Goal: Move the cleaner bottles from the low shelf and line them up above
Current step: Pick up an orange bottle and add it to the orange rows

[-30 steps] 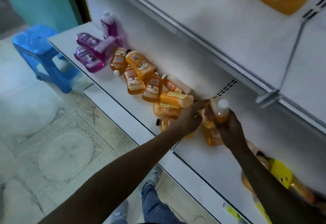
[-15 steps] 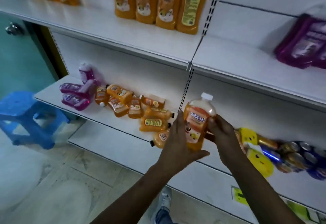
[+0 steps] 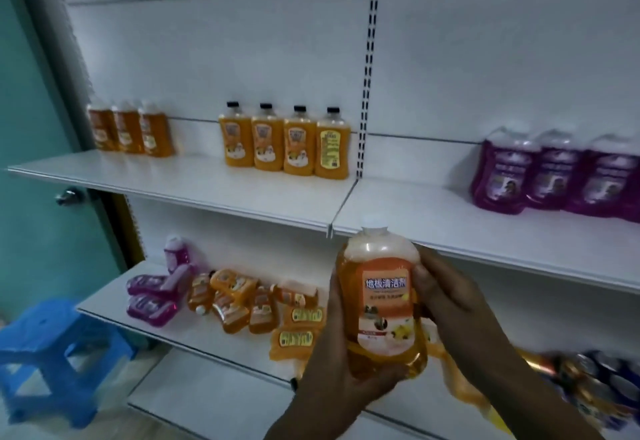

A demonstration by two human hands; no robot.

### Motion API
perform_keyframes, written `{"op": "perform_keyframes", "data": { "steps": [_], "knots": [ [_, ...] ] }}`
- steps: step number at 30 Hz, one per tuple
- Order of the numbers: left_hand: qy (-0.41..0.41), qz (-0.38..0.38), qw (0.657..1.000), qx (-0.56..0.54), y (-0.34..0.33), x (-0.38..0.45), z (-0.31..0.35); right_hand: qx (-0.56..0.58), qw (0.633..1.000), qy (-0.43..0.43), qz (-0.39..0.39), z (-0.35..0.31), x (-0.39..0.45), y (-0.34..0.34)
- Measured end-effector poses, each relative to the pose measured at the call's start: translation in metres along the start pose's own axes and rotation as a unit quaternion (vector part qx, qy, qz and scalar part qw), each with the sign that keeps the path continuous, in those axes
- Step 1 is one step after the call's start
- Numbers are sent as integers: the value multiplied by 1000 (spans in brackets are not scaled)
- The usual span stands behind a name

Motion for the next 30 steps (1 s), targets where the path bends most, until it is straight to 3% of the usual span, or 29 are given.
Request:
{"op": "perform_keyframes", "data": {
  "steps": [3, 6, 13, 25, 30],
  "knots": [
    [-10, 32, 999, 12, -5, 7, 16, -74, 994, 36, -69, -24, 7, -4],
    [-16, 71, 997, 26, -1, 6, 32, -192, 963, 118, -148, -36, 14, -13],
    [2, 178, 982, 61, 51, -24, 51, -164, 944, 115, -261, -38, 33, -60],
    [-60, 256, 962, 73, 264, -72, 59, -178, 910, 210, -309, -55, 92, -271],
    [-42, 273, 953, 123, 348, -78, 56, -207, 902, 207, -318, -52, 116, -341]
  ]
}}
Point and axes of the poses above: each hand's wrist, its own x-axis towards the middle knuckle, its own y-axis out of the back of the hand, z = x × y, the point moved 5 cm from there along x, towards the middle knuckle, and after that the axes turned 5 degrees about x, right-handed, at the moved point
